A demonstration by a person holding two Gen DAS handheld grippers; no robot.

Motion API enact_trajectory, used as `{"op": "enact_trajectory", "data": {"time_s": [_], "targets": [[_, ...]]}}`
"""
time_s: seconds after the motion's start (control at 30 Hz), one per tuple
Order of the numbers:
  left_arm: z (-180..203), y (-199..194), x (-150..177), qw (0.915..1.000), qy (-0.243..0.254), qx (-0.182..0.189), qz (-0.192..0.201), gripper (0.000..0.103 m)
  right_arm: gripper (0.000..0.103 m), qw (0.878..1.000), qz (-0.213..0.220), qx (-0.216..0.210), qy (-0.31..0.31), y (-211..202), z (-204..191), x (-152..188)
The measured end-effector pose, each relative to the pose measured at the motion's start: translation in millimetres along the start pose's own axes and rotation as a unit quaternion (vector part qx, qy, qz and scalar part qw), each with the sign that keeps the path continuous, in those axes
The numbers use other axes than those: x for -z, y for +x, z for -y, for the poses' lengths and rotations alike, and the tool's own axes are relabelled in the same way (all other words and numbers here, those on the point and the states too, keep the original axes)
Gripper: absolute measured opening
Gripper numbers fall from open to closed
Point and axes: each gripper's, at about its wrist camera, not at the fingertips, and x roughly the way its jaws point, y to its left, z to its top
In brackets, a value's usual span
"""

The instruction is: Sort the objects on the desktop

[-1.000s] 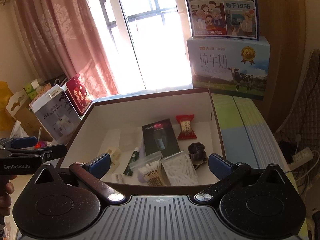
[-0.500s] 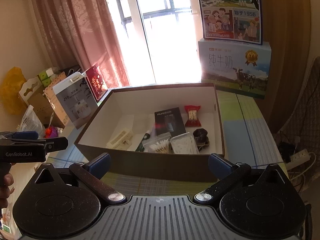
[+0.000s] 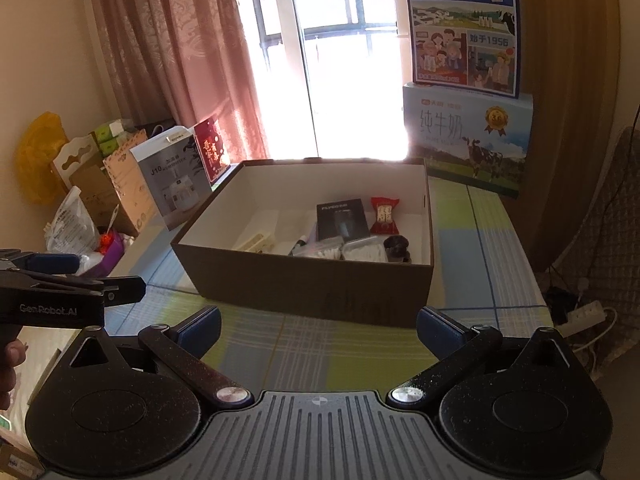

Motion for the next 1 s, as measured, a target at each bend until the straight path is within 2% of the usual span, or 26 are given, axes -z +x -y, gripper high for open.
{"op": "enact_trajectory", "data": {"time_s": [0.5, 1.0], "targets": [[18, -39, 46, 0.9998, 0.011, 0.000, -0.016, 0.102, 0.101, 1.000, 0.004, -0.003, -0.031, -43, -11, 38], [24, -63, 77, 0.9994, 0.021, -0.002, -0.027, 0.102, 0.101, 0.999, -0.009, -0.012, -0.036, -64, -20, 69]]}}
